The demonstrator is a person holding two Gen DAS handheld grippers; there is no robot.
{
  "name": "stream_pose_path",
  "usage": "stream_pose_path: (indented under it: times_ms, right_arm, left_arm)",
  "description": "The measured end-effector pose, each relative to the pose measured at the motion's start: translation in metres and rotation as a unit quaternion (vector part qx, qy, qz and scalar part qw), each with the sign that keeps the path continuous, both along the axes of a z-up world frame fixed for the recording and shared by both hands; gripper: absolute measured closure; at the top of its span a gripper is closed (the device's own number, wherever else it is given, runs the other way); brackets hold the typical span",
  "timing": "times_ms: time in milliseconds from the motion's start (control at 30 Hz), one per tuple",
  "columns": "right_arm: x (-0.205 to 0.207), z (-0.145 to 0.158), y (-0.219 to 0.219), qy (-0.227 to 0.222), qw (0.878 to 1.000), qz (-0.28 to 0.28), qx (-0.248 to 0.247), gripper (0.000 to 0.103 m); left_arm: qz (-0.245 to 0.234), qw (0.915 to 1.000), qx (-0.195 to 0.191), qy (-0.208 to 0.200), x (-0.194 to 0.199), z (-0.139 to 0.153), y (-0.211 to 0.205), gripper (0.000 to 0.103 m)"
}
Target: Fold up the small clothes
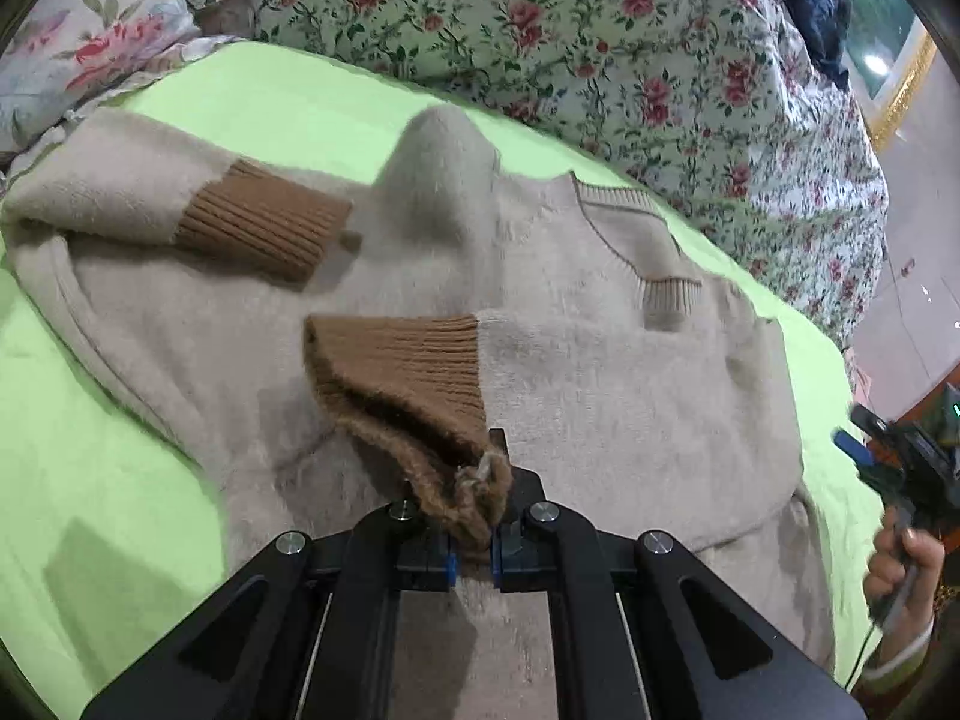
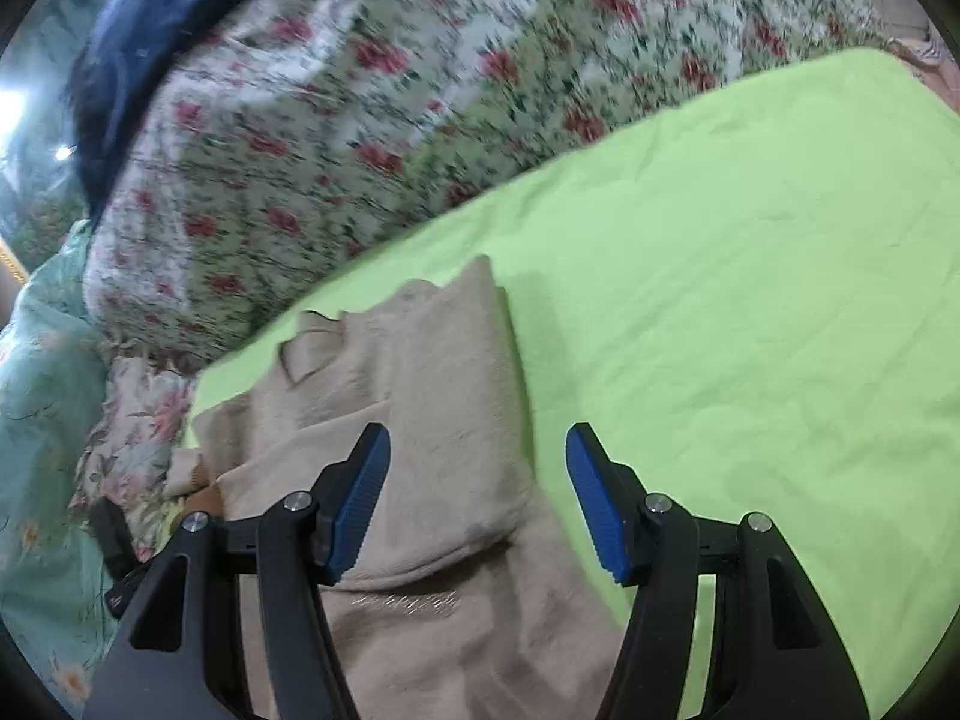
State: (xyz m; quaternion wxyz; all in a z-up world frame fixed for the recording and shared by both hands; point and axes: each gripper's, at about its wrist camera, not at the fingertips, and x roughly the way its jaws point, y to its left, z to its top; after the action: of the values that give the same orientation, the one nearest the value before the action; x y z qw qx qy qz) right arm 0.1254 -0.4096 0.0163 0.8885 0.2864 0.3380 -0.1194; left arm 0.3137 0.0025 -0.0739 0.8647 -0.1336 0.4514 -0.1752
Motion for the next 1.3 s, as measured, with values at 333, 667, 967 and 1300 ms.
stream_pose_path:
  times_ms: [333, 667, 967, 1300]
  right_arm:
    - [0.065, -0.053, -0.019, 0.057, 0.997, 0.031, 0.033, 0.04]
    - [0.075, -0.065, -0.002, 0.037, 0.995, 0.076, 0.043, 0.091]
    - [0.037, -0.024, -0.045, 0.035, 0.998, 0.001, -0.042, 0.095]
    - [0.05, -0.048, -0.047, 0.099, 0.992, 0.01, -0.081, 0.09]
  left_arm:
    - [0.061, 0.998, -0.013, 0.004, -0.01, -0.008, 0.032, 0.097]
    - [0.059, 0.9982, 0.015, 0.004, -0.014, -0.008, 0.011, 0.097]
    - [-0.026, 0.9985, 0.04, -0.026, -0.008, 0.002, -0.05, 0.097]
    - [-0.041, 0.9971, 0.061, -0.019, -0.01, -0.016, -0.045, 0.096]
